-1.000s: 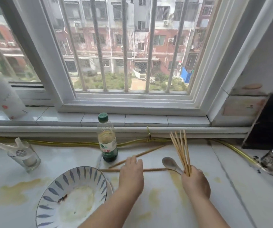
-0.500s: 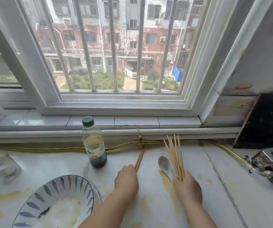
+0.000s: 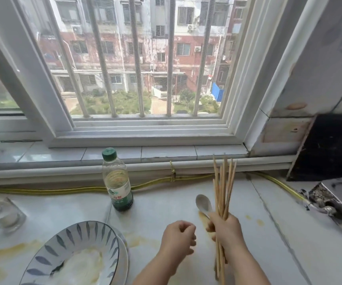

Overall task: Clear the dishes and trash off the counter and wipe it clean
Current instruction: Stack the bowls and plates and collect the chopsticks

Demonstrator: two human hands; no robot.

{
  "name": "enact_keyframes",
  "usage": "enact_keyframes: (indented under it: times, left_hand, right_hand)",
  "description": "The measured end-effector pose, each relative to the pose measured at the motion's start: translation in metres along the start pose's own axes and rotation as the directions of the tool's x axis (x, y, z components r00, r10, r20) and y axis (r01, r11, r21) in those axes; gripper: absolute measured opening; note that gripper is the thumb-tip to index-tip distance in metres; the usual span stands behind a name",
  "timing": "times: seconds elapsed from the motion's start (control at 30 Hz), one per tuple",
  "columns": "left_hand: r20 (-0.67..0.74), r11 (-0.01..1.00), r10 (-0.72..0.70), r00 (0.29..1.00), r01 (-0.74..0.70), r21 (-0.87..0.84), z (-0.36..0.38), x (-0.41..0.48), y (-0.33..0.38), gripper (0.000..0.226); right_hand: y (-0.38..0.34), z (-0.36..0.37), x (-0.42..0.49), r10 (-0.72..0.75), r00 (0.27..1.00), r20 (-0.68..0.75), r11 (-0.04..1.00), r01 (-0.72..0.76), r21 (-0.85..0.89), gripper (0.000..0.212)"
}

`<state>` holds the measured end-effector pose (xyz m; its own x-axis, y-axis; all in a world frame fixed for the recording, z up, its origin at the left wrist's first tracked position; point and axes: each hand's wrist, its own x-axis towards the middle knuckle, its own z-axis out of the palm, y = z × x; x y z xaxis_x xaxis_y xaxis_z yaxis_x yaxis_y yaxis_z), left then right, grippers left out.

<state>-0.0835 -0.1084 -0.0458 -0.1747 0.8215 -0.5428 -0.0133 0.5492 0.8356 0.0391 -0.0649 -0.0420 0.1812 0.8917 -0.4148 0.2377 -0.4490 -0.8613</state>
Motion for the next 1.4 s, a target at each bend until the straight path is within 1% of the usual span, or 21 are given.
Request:
enact_keyframes:
  times: [0.03, 0.1, 0.17, 0.23, 0.27, 0.33, 0.4, 0.47, 0.57, 0.63, 0.67, 0.73, 0.77, 0.87, 0.93, 1.0, 1.1, 1.17, 1.23, 1.37, 1.4]
  left_hand:
    - [-0.014, 1.0, -0.01, 1.0, 0.011, 0.014, 0.004, 0.004, 0.0, 0.018]
    - [-0.038, 0.999, -0.03, 0.999, 0.032, 0.044, 0.015, 0.011, 0.002, 0.023]
    - [-0.065, 0.996, -0.049, 0.997, 0.054, 0.077, 0.025, 0.021, 0.002, 0.03]
    - [-0.096, 0.989, -0.06, 0.994, 0.072, 0.132, 0.031, 0.032, 0.002, 0.032]
    - [-0.117, 0.981, -0.041, 0.992, 0.062, 0.182, 0.032, 0.038, 0.003, 0.026]
    - [-0.154, 0.932, 0.008, 0.988, 0.049, 0.359, 0.03, 0.048, 0.007, 0.013]
    - [-0.166, 0.829, 0.036, 0.986, 0.063, 0.555, 0.027, 0.054, 0.01, 0.019]
    - [-0.161, 0.7, 0.069, 0.985, 0.067, 0.711, 0.027, 0.058, 0.013, 0.026]
    - [-0.127, 0.553, 0.11, 0.986, 0.045, 0.832, 0.029, 0.06, 0.015, 0.014]
    - [-0.105, 0.483, 0.131, 0.986, 0.029, 0.875, 0.029, 0.06, 0.014, 0.018]
    - [-0.092, 0.471, 0.139, 0.986, 0.016, 0.882, 0.028, 0.058, 0.013, 0.02]
    - [-0.086, 0.492, 0.132, 0.987, 0.01, 0.87, 0.02, 0.051, 0.014, 0.024]
    - [-0.091, 0.527, 0.111, 0.99, 0.019, 0.85, 0.015, 0.047, 0.014, 0.025]
    - [-0.133, 0.699, 0.07, 0.989, 0.046, 0.713, -0.006, 0.038, 0.013, 0.015]
    - [-0.195, 0.825, 0.072, 0.978, 0.051, 0.563, -0.021, 0.029, 0.013, 0.008]
    - [-0.253, 0.914, 0.088, 0.964, 0.023, 0.405, -0.036, 0.019, 0.014, 0.007]
    - [-0.313, 0.966, 0.135, 0.94, -0.055, 0.252, -0.06, -0.003, 0.019, 0.007]
    - [-0.332, 0.978, 0.158, 0.93, -0.101, 0.183, -0.076, -0.02, 0.022, 0.004]
    - [-0.326, 0.984, 0.171, 0.93, -0.146, 0.101, -0.094, -0.037, 0.024, 0.005]
    - [-0.341, 0.979, 0.166, 0.925, -0.197, -0.058, -0.129, -0.072, 0.024, 0.004]
    - [-0.348, 0.975, 0.148, 0.926, -0.195, -0.104, -0.135, -0.079, 0.023, 0.003]
  right_hand:
    - [-0.001, -0.008, 0.003, -0.006, 0.999, -0.039, 1.0, 0.005, -0.031, 0.012]
    - [0.002, -0.019, 0.011, -0.025, 0.996, -0.084, 0.988, 0.011, -0.157, 0.004]
    - [0.006, -0.021, 0.02, -0.034, 0.997, -0.064, 0.958, 0.014, -0.287, 0.002]
    - [0.009, -0.015, 0.026, -0.007, 1.0, -0.012, 0.95, 0.003, -0.311, 0.003]
    - [0.011, -0.009, 0.028, 0.023, 0.999, 0.026, 0.962, -0.015, -0.274, 0.005]
    - [0.014, 0.002, 0.032, 0.071, 0.993, 0.09, 0.988, -0.058, -0.144, 0.007]
    - [0.017, 0.008, 0.034, 0.095, 0.991, 0.096, 0.994, -0.09, -0.055, 0.009]
    - [0.018, 0.01, 0.034, 0.114, 0.99, 0.083, 0.993, -0.115, 0.003, 0.01]
    - [0.017, 0.008, 0.031, 0.151, 0.981, 0.118, 0.982, -0.163, 0.095, 0.007]
    - [0.016, 0.007, 0.028, 0.139, 0.985, 0.1, 0.98, -0.151, 0.129, 0.006]
    - [0.015, 0.007, 0.027, 0.111, 0.992, 0.052, 0.984, -0.117, 0.134, 0.008]
    - [0.006, 0.006, 0.022, 0.011, 0.996, -0.084, 0.991, 0.001, 0.134, 0.013]
    - [-0.001, 0.006, 0.018, -0.057, 0.988, -0.146, 0.988, 0.077, 0.137, 0.014]
    - [-0.027, 0.016, 0.002, -0.294, 0.912, -0.286, 0.927, 0.345, 0.148, 0.016]
    - [-0.04, 0.027, -0.008, -0.395, 0.864, -0.312, 0.869, 0.462, 0.177, 0.015]
    - [-0.041, 0.043, -0.015, -0.434, 0.846, -0.31, 0.841, 0.503, 0.197, 0.017]
    - [-0.025, 0.071, -0.024, -0.414, 0.876, -0.247, 0.869, 0.461, 0.181, 0.022]
    - [-0.009, 0.083, -0.03, -0.374, 0.905, -0.201, 0.901, 0.406, 0.15, 0.022]
    - [0.0, 0.09, -0.034, -0.359, 0.911, -0.2, 0.912, 0.389, 0.134, 0.023]
    - [-0.009, 0.101, -0.048, -0.454, 0.869, -0.197, 0.867, 0.482, 0.129, 0.018]
    - [-0.012, 0.102, -0.049, -0.483, 0.853, -0.199, 0.847, 0.513, 0.141, 0.025]
